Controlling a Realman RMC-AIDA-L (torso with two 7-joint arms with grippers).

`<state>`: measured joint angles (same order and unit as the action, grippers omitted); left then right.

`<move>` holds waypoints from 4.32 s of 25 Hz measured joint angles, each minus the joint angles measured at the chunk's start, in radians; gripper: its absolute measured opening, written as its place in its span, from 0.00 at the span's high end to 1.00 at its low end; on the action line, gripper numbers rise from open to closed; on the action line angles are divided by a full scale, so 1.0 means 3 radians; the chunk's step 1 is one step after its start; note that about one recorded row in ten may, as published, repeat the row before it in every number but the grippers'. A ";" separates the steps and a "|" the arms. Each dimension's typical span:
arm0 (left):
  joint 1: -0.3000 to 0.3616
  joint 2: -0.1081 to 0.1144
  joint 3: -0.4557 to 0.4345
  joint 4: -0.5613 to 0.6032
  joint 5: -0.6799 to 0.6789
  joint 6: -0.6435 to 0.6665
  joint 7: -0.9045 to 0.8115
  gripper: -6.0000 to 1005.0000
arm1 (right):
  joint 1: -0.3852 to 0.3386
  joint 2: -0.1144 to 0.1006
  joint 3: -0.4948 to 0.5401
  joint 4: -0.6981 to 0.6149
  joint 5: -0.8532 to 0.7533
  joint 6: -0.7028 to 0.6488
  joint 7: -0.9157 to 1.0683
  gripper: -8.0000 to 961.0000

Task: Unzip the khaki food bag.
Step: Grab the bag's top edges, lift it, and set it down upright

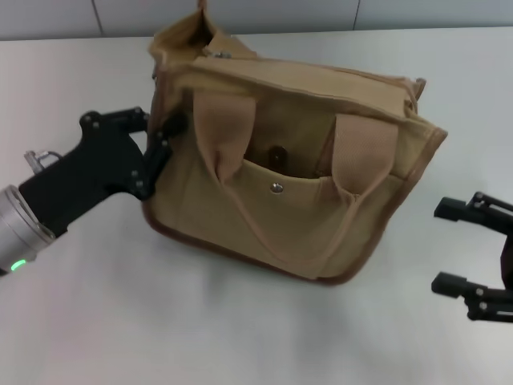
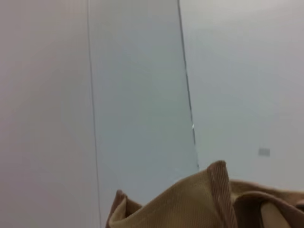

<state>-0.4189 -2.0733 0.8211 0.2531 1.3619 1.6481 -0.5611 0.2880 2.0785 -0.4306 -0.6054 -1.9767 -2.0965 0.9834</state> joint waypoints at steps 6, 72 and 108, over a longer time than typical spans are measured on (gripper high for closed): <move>-0.0028 -0.0002 -0.0001 0.0225 -0.0112 0.0222 -0.0017 0.91 | -0.0062 0.0000 0.0024 0.0008 0.0346 -0.0016 -0.0002 0.12; -0.0146 -0.0014 0.0627 0.0675 -0.0254 0.0565 0.0319 0.92 | 0.0340 0.0031 -0.1406 0.0709 0.2366 0.1026 0.0104 0.12; -0.0208 -0.0002 0.0746 0.0711 -0.0249 0.0579 0.0388 0.92 | 0.0234 -0.0080 -0.2565 0.0151 0.2139 0.1281 -0.0512 0.12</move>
<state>-0.4813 -2.0740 1.0449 0.4663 1.2870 1.8217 -0.4448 0.3584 2.0545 -1.2002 -0.5601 -1.3350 -1.7123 0.8297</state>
